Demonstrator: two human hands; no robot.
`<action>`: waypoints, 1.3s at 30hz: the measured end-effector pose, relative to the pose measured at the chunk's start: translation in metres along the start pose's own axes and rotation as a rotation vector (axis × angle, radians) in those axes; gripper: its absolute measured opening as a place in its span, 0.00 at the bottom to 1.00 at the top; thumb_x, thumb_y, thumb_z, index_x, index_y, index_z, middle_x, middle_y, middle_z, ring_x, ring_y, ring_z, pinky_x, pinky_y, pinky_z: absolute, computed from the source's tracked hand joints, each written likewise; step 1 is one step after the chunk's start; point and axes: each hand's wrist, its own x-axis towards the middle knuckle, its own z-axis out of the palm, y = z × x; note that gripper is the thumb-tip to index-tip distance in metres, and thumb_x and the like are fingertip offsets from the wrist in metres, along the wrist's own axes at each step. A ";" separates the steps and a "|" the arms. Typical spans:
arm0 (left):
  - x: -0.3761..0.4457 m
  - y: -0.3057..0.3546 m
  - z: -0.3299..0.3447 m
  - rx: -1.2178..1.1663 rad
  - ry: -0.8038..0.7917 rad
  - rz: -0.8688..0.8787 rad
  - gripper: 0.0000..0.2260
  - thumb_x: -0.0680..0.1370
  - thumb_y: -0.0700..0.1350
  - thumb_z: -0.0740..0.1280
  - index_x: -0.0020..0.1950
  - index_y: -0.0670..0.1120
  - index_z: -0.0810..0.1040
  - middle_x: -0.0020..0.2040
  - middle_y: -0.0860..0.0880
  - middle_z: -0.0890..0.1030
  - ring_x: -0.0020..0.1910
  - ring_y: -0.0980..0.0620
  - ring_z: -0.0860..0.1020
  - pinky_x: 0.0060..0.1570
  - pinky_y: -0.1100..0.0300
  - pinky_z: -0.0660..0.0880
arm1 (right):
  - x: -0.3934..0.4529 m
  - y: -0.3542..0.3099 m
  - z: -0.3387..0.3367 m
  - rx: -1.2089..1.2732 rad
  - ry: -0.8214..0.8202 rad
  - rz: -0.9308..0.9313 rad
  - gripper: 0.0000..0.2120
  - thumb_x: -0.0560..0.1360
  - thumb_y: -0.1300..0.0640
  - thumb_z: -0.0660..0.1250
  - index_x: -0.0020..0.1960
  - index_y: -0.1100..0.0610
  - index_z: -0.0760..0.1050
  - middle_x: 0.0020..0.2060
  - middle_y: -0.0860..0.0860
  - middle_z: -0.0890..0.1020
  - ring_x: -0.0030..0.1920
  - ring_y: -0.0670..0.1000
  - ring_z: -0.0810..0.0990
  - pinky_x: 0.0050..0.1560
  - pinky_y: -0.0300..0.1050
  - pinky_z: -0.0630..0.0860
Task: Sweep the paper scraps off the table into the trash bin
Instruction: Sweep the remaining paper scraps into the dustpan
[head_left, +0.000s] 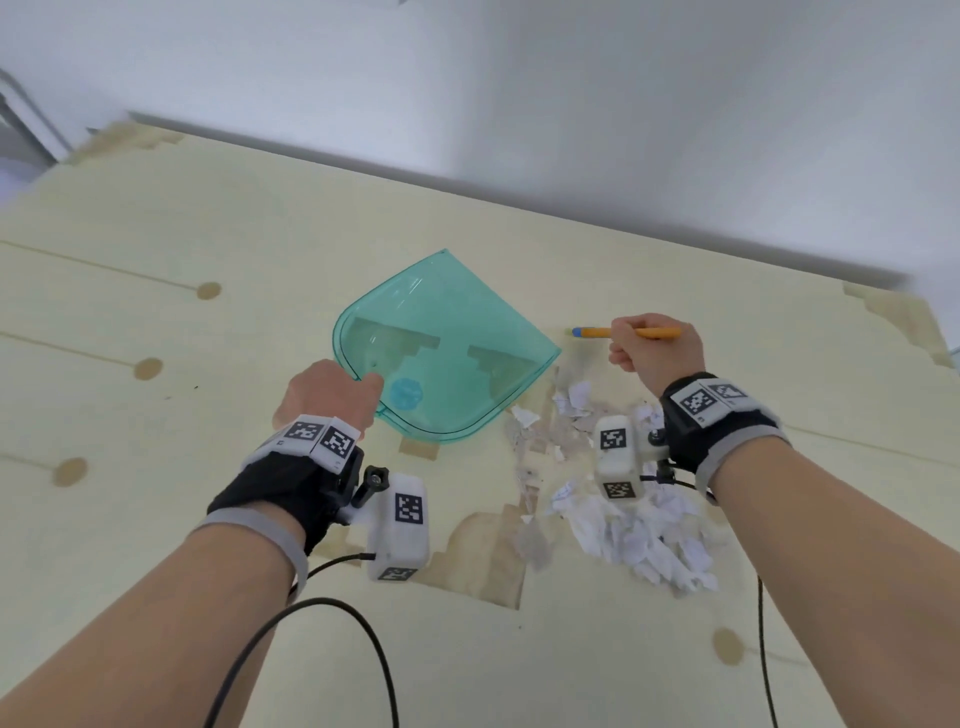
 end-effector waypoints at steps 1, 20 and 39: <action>0.000 -0.002 0.000 0.003 -0.007 -0.002 0.16 0.74 0.49 0.61 0.46 0.38 0.80 0.40 0.43 0.85 0.42 0.43 0.84 0.52 0.49 0.79 | -0.001 -0.001 0.005 -0.051 -0.042 0.012 0.09 0.73 0.56 0.64 0.38 0.58 0.79 0.36 0.59 0.84 0.42 0.61 0.83 0.51 0.55 0.80; -0.006 -0.034 -0.029 -0.025 0.015 -0.001 0.13 0.72 0.49 0.61 0.35 0.41 0.77 0.31 0.46 0.84 0.37 0.46 0.84 0.48 0.53 0.79 | -0.060 0.009 0.014 -0.131 -0.166 0.113 0.08 0.71 0.61 0.64 0.37 0.64 0.78 0.29 0.57 0.80 0.31 0.55 0.77 0.40 0.50 0.79; -0.015 -0.052 -0.041 -0.082 0.026 -0.002 0.14 0.73 0.50 0.61 0.39 0.41 0.77 0.34 0.46 0.84 0.40 0.44 0.84 0.50 0.51 0.79 | -0.077 -0.021 0.016 0.024 -0.114 0.067 0.05 0.72 0.60 0.66 0.39 0.59 0.76 0.28 0.54 0.81 0.23 0.47 0.76 0.25 0.36 0.73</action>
